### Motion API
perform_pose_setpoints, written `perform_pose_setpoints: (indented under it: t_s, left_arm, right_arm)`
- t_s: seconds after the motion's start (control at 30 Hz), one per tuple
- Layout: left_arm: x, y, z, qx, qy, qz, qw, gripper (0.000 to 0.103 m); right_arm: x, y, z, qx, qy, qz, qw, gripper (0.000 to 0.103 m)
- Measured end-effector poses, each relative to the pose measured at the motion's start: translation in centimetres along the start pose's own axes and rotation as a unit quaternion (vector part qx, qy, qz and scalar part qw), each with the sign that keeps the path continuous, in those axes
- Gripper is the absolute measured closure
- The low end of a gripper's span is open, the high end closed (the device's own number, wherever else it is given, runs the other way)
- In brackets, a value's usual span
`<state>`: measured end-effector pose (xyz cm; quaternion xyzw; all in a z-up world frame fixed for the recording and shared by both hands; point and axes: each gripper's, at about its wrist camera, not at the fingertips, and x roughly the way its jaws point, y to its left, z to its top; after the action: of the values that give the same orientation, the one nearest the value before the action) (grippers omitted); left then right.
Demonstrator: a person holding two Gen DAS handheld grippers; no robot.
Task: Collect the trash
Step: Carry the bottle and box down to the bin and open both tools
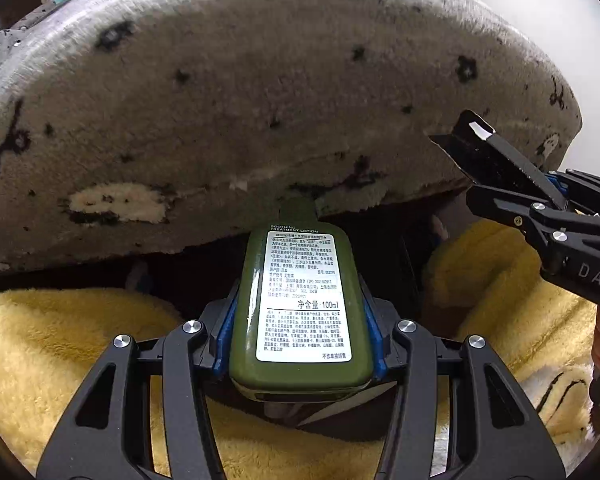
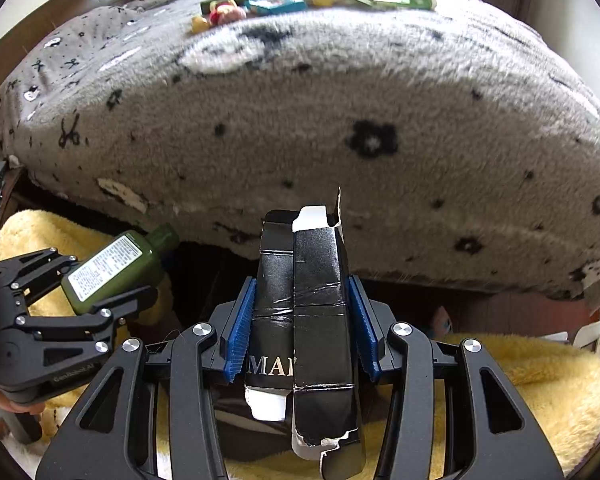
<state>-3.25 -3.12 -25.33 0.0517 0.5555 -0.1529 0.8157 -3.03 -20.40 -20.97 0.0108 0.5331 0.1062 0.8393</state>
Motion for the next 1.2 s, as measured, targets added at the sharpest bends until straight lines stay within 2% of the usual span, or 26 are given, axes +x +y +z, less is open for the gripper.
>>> perform_pose_setpoints:
  t_s: [0.27,0.53,0.63,0.67,0.77,0.9,1.0,1.2]
  left_arm:
    - [4.3,0.2,-0.6,-0.002,0.069,-0.032,0.9971,0.055]
    - [6.4,0.4,0.1,0.001,0.097,-0.033,0.9948,0.055]
    - [6.8,-0.1,0.2,0.005,0.102,-0.038,0.9941,0.054]
    - [6.9,-0.1,0.1,0.006,0.103,-0.037,0.994,0.055]
    - [7.0,-0.2,0.1,0.008,0.101,-0.036,0.9942,0.044]
    - [5.9,-0.6,0.5,0.014,0.089,-0.022,0.9957,0.03]
    - [4.9,-0.7,1.0,0.017,0.074,-0.014,0.997,0.024]
    - [1.9,-0.2,2.2,0.016,0.02,0.004,0.9997,0.017]
  right_arm:
    - [4.6,0.3,-0.8,0.012,0.061,0.012,0.998,0.057]
    - [7.3,0.0,-0.9,0.034,0.107,0.033,0.993,0.057]
    - [7.8,0.0,-0.7,0.039,0.112,0.044,0.992,0.055]
    - [7.8,0.1,-0.6,0.036,0.109,0.041,0.993,0.052]
    - [7.5,0.3,-0.1,0.039,0.097,0.036,0.994,0.039]
    - [6.8,-0.2,0.5,0.046,0.082,0.027,0.995,0.039]
    - [5.9,-0.9,0.9,0.053,0.069,0.023,0.996,0.039]
    - [3.1,-2.0,1.9,0.058,0.028,-0.007,0.998,0.028]
